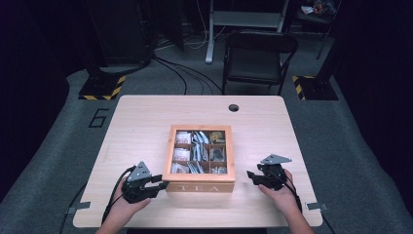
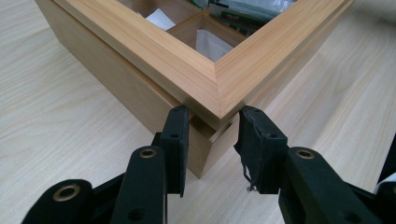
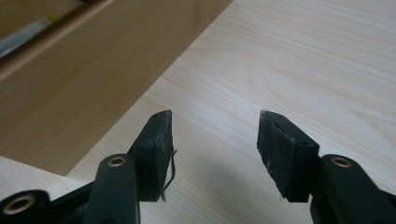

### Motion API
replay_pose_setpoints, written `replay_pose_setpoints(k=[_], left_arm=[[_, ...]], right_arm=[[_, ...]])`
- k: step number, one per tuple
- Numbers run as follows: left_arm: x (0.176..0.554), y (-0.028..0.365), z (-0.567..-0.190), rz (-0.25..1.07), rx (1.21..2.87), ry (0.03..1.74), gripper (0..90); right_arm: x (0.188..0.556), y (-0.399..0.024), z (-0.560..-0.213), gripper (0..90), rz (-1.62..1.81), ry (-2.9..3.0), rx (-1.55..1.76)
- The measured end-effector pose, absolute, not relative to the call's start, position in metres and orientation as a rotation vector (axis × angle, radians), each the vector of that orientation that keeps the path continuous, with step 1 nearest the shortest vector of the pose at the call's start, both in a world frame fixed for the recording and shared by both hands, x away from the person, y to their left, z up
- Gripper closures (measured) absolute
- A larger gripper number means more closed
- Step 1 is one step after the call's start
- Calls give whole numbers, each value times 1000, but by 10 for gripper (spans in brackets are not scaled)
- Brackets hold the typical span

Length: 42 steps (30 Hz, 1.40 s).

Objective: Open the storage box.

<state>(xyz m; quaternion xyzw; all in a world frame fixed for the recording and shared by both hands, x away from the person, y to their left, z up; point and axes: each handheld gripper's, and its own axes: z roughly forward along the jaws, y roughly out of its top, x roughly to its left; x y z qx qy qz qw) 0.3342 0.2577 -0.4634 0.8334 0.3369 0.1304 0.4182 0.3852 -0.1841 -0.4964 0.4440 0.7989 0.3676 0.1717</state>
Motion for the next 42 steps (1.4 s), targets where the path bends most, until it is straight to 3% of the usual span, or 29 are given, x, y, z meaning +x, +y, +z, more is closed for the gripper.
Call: replay_pose_setpoints(k=[23,42], left_arm=[[338,259,-445,282,2100,868,628],[341,259,-436,281,2100,860,620]], right_arm=[[344,-146,-459,451,1237,2397,1075],[353,-126,-450,538,1255,2426,1107]])
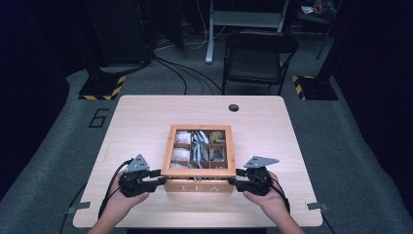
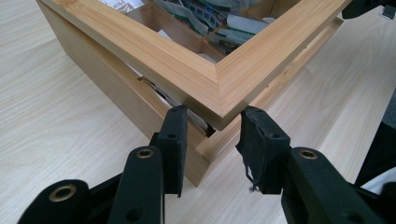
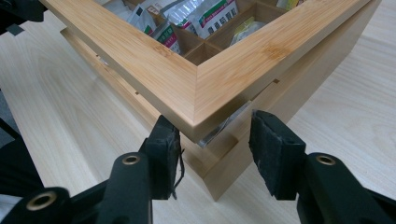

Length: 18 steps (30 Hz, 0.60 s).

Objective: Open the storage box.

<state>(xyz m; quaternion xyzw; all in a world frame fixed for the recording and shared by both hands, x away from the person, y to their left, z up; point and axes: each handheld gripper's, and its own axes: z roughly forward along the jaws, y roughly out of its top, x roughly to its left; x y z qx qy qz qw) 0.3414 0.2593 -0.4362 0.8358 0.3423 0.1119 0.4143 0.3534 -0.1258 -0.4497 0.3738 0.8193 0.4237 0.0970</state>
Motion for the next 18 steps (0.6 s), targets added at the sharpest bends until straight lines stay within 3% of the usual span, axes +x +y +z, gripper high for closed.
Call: replay_pose_setpoints(k=[9,18], left_arm=[[344,259,-433,292,2082,847,586],[350,259,-431,339,2053,816,492]], right_arm=[[354,-119,-439,530,1252,2450,1074],[358,-120,-426,529,1260,2470,1105]])
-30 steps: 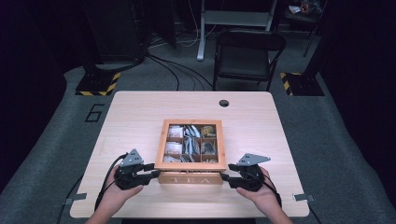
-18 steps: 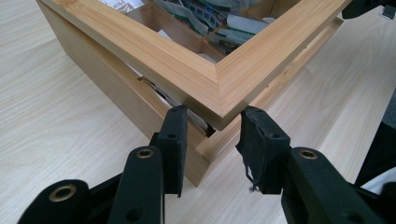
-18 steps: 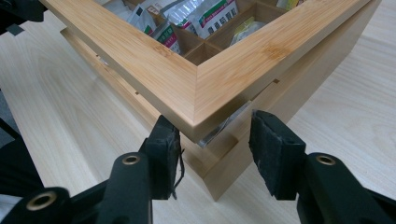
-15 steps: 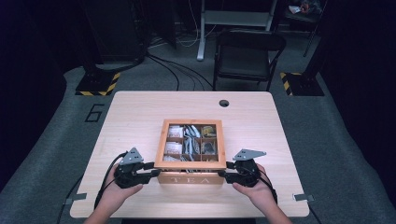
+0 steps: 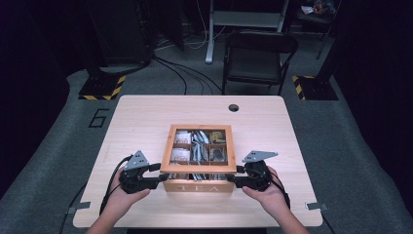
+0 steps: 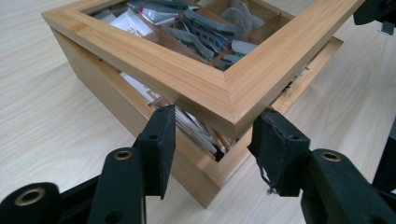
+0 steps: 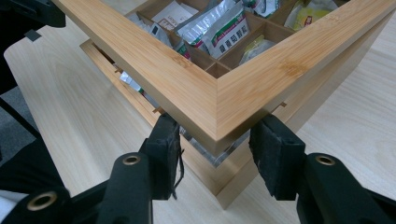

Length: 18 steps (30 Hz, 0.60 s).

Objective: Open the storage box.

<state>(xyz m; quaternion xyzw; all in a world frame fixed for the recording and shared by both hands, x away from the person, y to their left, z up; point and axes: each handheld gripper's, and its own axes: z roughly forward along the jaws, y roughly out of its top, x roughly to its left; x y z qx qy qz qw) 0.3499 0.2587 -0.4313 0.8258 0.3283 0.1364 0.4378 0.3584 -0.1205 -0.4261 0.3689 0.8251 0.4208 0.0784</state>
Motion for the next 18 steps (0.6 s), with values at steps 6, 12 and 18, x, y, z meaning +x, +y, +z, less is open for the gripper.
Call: replay_pose_setpoints(k=[6,12,18], left_arm=[[356,257,-429,393,2032,813,452],[360,257,-419,407,2041,801,451],[363,256,-407,439,2039,795,450]], right_arm=[[362,-122,-414,529,1264,2463,1112],[365,-125,-408,528,1292,2460,1122],[367,-127,-407,480,1283,2424,1123]])
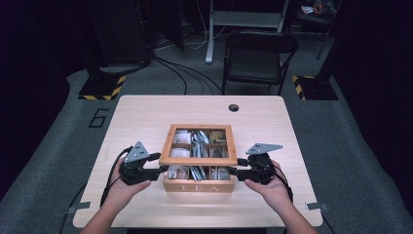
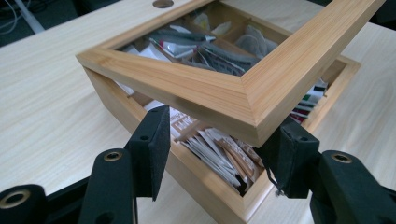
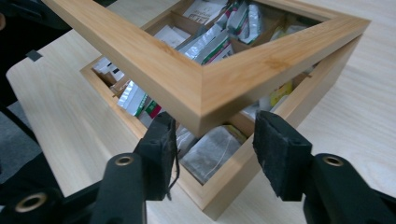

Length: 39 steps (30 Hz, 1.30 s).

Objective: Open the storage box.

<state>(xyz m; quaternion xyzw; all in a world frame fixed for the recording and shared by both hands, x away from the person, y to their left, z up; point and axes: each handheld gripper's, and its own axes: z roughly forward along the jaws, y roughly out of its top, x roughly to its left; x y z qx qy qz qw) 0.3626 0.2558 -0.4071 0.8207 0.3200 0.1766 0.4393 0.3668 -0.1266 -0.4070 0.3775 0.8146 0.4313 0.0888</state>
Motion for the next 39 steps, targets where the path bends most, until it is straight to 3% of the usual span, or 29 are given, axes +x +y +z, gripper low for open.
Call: replay_pose_setpoints(k=[15,39], left_arm=[[370,249,-375,526,2054,721,440],[402,250,-346,472,2040,719,445]], right_arm=[[374,-134,-397,441,1254,2383,1088],[424,-129,-391,407,1214,2312,1025]])
